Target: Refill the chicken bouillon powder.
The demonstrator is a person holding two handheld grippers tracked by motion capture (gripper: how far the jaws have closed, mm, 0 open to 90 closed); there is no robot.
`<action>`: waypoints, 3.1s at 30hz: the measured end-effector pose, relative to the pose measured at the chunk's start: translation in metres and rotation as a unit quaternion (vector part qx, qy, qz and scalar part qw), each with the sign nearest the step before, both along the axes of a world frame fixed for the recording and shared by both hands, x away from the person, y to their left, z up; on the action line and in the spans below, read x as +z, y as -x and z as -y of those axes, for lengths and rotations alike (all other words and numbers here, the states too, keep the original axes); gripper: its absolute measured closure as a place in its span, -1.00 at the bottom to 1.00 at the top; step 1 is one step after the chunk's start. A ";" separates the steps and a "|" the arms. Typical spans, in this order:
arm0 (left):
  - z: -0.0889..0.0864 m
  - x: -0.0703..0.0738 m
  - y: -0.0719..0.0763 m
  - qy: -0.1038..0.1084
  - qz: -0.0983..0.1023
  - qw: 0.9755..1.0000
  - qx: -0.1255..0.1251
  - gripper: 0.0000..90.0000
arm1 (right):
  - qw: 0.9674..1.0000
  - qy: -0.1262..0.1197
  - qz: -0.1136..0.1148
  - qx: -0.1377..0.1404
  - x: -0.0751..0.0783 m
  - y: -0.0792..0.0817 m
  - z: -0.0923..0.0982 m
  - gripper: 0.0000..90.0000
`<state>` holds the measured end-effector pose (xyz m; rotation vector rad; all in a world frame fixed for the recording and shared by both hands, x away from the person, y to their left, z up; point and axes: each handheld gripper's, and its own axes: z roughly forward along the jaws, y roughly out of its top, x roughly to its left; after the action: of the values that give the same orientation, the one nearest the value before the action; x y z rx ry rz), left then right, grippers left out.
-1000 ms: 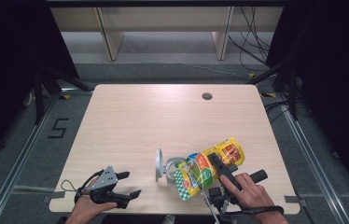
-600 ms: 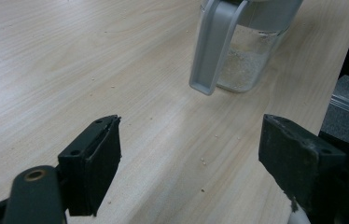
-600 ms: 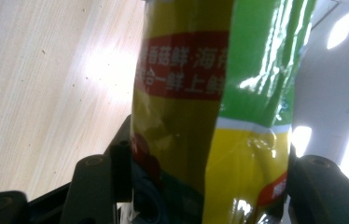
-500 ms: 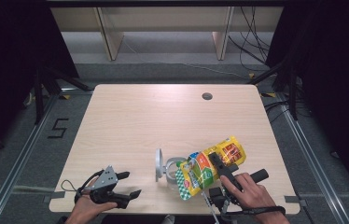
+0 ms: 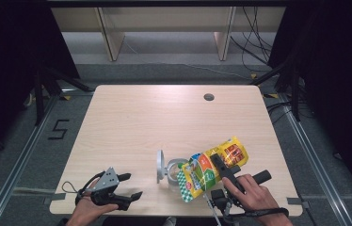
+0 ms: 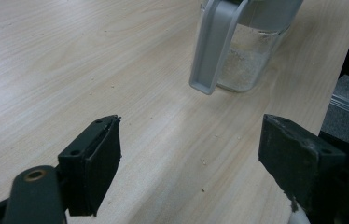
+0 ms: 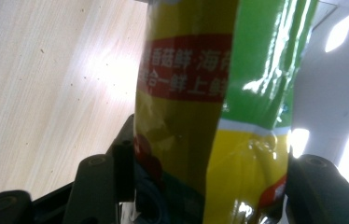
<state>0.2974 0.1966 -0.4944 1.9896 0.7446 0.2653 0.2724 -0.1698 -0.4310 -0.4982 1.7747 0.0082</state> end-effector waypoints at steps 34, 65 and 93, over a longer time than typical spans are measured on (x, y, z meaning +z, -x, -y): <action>-0.002 0.002 -0.002 -0.012 0.011 1.000 -0.011 -0.54 | 1.000 0.017 0.006 0.005 0.000 0.002 0.000 0.07; -0.001 0.000 -0.002 -0.006 0.008 1.000 -0.009 -0.55 | 0.999 0.037 0.013 0.011 0.003 0.002 0.000 0.07; -0.001 0.000 -0.002 -0.006 0.007 1.000 -0.009 -0.55 | 0.999 0.036 0.015 0.015 0.002 0.002 0.001 0.09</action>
<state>0.2993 0.1976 -0.4941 2.0036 0.7169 0.2741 0.2706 -0.1710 -0.4289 -0.5742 1.7432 -0.0431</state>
